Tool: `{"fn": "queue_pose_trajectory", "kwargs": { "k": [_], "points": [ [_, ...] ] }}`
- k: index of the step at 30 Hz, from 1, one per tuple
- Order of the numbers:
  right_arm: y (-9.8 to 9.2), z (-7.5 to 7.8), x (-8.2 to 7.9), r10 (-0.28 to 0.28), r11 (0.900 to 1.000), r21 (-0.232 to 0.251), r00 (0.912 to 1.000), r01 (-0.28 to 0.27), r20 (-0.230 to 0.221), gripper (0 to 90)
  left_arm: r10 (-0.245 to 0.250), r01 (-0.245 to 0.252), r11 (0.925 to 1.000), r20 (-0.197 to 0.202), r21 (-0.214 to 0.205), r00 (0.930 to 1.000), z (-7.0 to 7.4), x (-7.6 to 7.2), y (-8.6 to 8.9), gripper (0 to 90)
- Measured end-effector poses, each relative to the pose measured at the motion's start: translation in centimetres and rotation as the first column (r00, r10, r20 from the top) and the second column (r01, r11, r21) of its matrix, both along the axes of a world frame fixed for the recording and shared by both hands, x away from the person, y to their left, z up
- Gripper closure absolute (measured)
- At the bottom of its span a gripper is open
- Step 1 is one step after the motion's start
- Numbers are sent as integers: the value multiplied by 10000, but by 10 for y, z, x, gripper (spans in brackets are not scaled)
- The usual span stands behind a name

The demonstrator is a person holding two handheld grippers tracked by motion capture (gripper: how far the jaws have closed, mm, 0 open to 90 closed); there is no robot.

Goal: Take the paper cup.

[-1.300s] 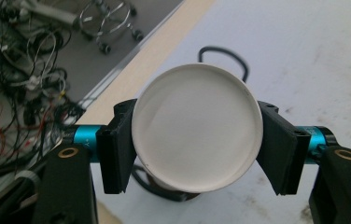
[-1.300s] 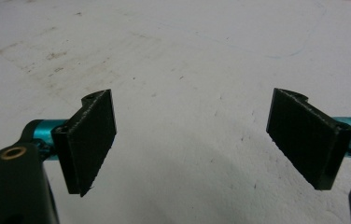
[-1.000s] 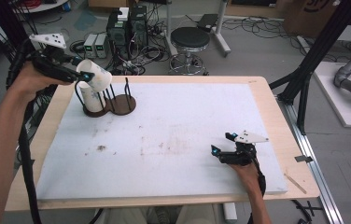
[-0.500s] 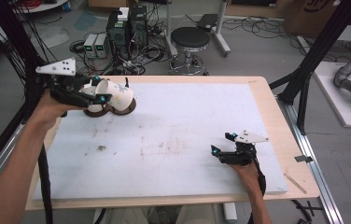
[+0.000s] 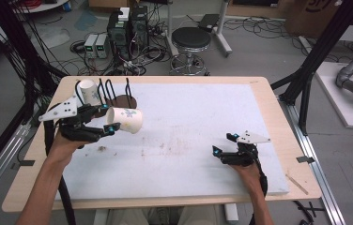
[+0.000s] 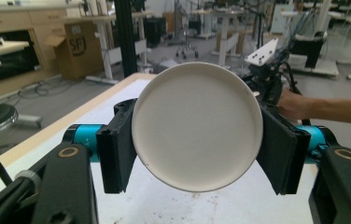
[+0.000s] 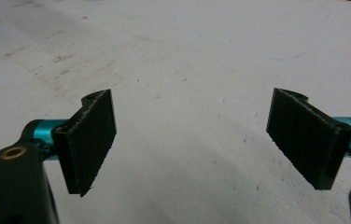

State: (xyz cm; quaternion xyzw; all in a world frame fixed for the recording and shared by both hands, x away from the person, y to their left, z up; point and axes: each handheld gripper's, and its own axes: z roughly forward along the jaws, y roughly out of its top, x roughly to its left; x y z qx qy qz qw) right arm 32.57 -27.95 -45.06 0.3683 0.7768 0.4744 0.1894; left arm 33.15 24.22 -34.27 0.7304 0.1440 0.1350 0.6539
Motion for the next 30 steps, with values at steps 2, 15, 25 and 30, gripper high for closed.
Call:
{"fn": "queue_pose_trajectory", "kwargs": {
  "k": [2,15,25,30],
  "points": [
    [0,0,1,-12,10000,-30,10000,12,-16,161,-33,33,10000,-24,-78,10000,-6,-4,0,361],
    [1,0,1,2,9999,-117,9999,-3,-119,161,-665,670,9977,-372,119,9971,-26,-9,-16,360],
    [1,0,0,91,9999,-133,10000,-91,-22,161,-954,1003,9935,-875,533,9916,-44,-3,-27,359],
    [1,0,1,83,9999,-149,9998,-86,-166,161,-1076,1144,9908,-907,728,9900,-47,-1,-31,360]
  ]
}}
